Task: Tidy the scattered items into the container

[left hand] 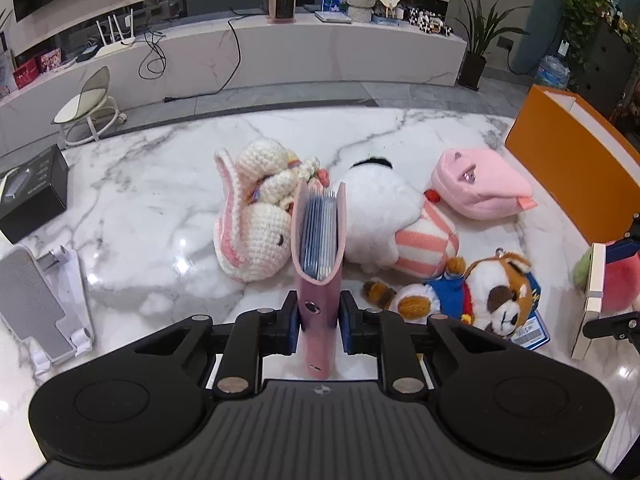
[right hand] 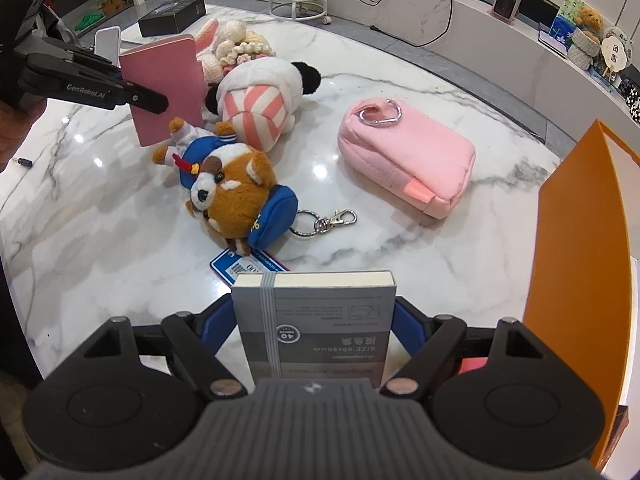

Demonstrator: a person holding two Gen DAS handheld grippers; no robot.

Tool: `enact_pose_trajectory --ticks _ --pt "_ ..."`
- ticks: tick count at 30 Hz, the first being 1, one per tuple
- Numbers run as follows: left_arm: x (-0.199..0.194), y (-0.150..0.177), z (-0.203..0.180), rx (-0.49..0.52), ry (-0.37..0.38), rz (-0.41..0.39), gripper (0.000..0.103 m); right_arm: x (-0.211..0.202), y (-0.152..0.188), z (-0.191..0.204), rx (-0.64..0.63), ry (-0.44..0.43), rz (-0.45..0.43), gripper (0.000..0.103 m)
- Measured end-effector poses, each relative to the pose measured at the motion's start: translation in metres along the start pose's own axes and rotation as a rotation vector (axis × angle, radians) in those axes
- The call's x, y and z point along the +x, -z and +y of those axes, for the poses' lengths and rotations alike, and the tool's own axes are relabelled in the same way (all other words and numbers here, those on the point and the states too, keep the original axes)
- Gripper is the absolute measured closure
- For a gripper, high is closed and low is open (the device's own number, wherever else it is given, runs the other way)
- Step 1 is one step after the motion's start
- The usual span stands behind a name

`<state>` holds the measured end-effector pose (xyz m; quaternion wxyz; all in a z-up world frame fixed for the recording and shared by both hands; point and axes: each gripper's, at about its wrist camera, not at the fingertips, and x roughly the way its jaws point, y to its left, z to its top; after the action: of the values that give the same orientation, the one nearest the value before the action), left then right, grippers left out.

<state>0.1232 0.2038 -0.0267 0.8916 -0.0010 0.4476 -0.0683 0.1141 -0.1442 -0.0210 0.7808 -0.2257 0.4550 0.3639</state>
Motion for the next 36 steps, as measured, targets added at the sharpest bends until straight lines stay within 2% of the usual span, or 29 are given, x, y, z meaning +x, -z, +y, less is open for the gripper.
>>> enact_pose_trajectory --ticks 7,13,28,36 --pt "-0.033 -0.019 -0.011 -0.007 0.022 -0.091 0.081 -0.017 -0.006 -0.004 0.021 -0.01 -0.052 0.02" --pt "-0.053 -0.043 -0.041 0.019 0.083 -0.167 0.081 -0.04 -0.009 -0.015 0.065 -0.003 -0.123 0.02" --pt "-0.04 -0.077 -0.134 0.147 0.215 -0.197 0.081 -0.1 0.004 -0.076 0.27 0.068 -0.304 0.02" --pt "-0.036 -0.097 -0.188 0.21 0.317 -0.241 0.081 -0.136 0.015 -0.108 0.392 0.124 -0.433 0.02"
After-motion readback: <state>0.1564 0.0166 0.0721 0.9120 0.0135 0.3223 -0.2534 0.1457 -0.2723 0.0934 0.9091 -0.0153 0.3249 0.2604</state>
